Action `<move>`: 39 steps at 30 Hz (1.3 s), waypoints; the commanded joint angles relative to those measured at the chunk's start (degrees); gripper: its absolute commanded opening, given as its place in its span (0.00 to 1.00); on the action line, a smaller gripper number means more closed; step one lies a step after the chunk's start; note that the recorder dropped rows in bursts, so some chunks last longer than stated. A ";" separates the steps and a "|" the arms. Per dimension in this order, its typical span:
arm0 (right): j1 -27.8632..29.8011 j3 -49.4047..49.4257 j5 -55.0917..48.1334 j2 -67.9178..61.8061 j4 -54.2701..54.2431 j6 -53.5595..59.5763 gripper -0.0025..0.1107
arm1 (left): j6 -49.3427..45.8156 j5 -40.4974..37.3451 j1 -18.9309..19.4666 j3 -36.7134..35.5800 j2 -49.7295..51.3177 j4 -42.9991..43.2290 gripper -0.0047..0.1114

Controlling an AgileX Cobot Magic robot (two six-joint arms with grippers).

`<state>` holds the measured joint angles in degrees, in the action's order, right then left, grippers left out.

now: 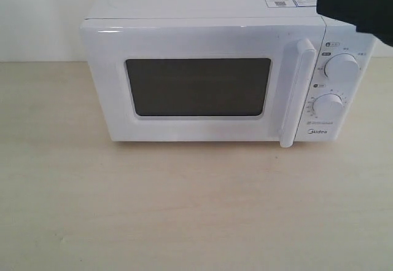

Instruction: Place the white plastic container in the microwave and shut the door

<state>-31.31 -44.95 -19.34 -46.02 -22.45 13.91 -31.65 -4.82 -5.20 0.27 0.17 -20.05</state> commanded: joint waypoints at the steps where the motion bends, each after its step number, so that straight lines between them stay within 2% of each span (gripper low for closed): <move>1: 0.45 -0.31 -0.15 0.19 0.13 0.08 0.02 | -0.56 -3.85 0.16 -0.27 -0.17 0.75 0.08; 6: 0.45 -0.31 -0.15 0.19 0.13 0.08 0.02 | 5.98 -6.07 0.16 -0.27 -0.17 0.66 0.08; 12: 0.45 -0.31 0.64 0.19 0.13 0.08 0.02 | 24.60 -12.12 0.16 -0.27 -0.17 15.24 0.08; 15: 0.45 -0.31 0.64 0.19 0.13 0.08 0.02 | 29.41 -12.39 0.16 -0.27 -0.17 16.57 0.08; 39: 0.45 -0.31 0.64 0.19 0.13 0.08 0.02 | 31.15 -12.00 0.16 -0.27 -0.17 16.68 0.08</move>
<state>-31.31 -44.95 -19.13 -46.02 -22.45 13.91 -1.11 -16.89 -5.20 0.17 0.17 -3.50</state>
